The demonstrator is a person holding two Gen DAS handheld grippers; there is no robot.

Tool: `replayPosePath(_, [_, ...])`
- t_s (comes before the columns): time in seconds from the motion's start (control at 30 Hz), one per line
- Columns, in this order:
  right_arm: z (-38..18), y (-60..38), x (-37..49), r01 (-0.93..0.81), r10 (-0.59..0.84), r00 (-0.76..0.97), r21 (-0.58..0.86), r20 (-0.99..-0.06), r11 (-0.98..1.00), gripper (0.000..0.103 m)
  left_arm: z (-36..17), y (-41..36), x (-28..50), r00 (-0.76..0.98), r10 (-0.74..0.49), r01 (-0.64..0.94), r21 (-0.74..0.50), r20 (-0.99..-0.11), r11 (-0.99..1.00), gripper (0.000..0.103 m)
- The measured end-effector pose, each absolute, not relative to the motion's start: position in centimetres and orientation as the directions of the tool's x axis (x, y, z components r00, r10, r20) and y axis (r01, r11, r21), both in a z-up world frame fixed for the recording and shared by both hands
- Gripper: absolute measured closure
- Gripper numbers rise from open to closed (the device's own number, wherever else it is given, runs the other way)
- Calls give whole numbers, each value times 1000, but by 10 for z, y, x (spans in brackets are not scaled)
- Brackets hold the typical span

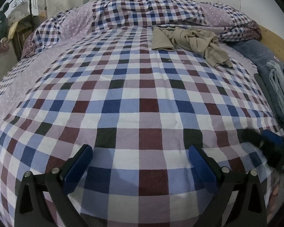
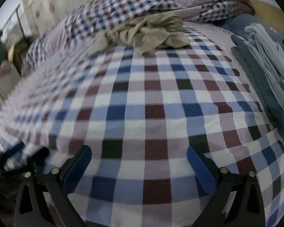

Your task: Fold clothes

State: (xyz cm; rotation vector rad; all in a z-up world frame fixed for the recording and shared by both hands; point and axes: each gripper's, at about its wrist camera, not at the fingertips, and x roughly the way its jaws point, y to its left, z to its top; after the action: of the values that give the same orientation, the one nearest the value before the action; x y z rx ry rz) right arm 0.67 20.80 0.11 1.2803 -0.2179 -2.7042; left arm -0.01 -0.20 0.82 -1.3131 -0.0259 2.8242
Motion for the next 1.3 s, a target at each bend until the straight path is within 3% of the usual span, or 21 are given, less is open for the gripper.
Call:
replayPosePath(0.17, [19, 232, 0, 31, -288, -702, 376, -651, -926, 0, 18, -12, 2, -662, 54, 6, -77, -747, -997, 0])
replayPosePath(0.3, [33, 240, -16, -16, -267, -719, 400, -642, -916, 0, 32, -23, 3, -689, 83, 9, -123, -720, -992, 0])
replayPosePath(0.73, [60, 222, -88, 99, -229, -800, 254, -555, -962, 1, 71, -48, 20, -815, 174, -34, -255, -553, -966, 0])
replayPosePath(0.8, [58, 224, -98, 105, -226, -800, 241, -556, -965, 6, 71, -49, 19, -818, 179, -32, -266, -547, -963, 0])
replayPosePath(0.87, [55, 225, -109, 109, -223, -797, 230, -562, -967, 22, 71, -50, 17, -815, 182, -32, -271, -551, -962, 0])
replayPosePath(0.9, [52, 225, -117, 101, -214, -792, 223, -572, -970, 24, 71, -50, 16, -812, 184, -32, -272, -554, -962, 0])
replayPosePath(1.07, [37, 229, -149, 72, -187, -769, 209, -611, -975, 34, 65, -49, 11, -798, 188, -31, -273, -572, -962, 0])
replayPosePath(1.3, [19, 224, -177, 83, -210, -722, 218, -659, -972, 40, 59, -45, 9, -783, 189, -33, -265, -592, -964, 0])
